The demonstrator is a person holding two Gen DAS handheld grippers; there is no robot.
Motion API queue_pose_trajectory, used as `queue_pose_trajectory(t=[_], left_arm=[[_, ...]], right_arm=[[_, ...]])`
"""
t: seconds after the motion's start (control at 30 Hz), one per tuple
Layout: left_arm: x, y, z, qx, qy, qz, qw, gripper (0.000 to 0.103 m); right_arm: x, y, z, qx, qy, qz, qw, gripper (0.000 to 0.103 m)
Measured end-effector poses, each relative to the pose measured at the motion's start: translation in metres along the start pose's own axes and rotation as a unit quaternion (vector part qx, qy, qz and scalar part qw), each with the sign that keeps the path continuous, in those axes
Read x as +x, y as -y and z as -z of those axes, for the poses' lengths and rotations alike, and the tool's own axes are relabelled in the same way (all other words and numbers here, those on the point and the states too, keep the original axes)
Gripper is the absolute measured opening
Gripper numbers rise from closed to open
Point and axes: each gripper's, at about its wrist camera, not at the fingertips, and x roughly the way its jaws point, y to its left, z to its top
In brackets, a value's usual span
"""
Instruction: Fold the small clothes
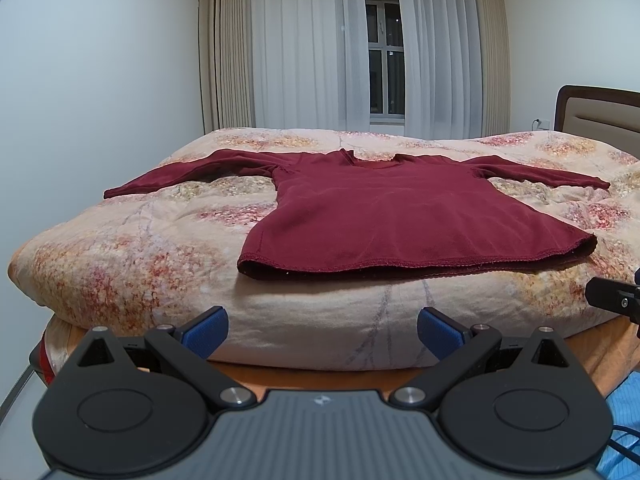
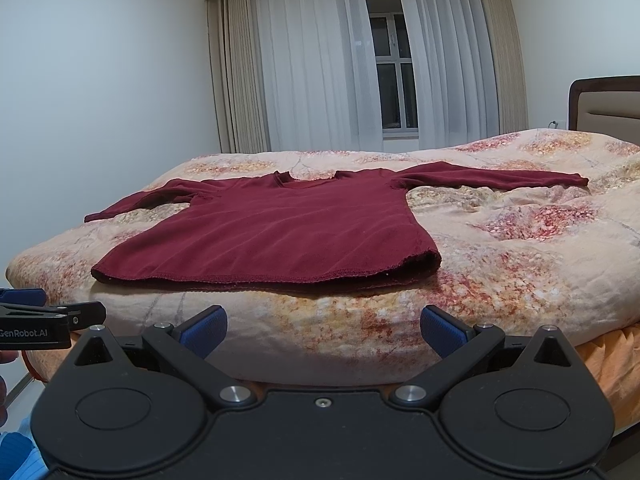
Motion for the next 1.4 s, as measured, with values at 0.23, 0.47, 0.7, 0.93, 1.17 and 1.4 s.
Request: queue_pose_trajectory(t=[0.23, 0.47, 0.7, 0.93, 1.17, 1.4], left_arm=[[0.015, 0.003, -0.016, 0.001, -0.021, 0.006, 0.9998, 0.103], [0.076, 0.009, -0.083, -0.017, -0.056, -0.001, 0.9983, 0.103], [0.166, 0.040, -0.152, -0.015, -0.076, 0.006, 0.9970, 0.103], [0.260, 0.093, -0.197, -0.018, -0.065, 0.028, 0.9973, 0.103], [0.348, 0.157, -0.215, -0.015, -0.075, 0.045, 0.9961, 0.103], [0.399, 0.194, -0.216, -0.022, -0.083, 0.065, 0.9942, 0.103]], right_arm=[[0.029, 0.004, -0.015, -0.001, -0.039, -0.019, 0.999, 0.103], [0.081, 0.040, -0.064, 0.027, -0.024, -0.008, 0.999, 0.103], [0.146, 0.115, -0.118, 0.036, 0.018, 0.048, 0.998, 0.103], [0.221, 0.240, -0.158, 0.097, 0.036, 0.135, 0.985, 0.103], [0.275, 0.359, -0.171, 0.133, -0.005, 0.269, 0.954, 0.103], [0.300, 0.439, -0.163, 0.259, 0.010, 0.275, 0.926, 0.099]])
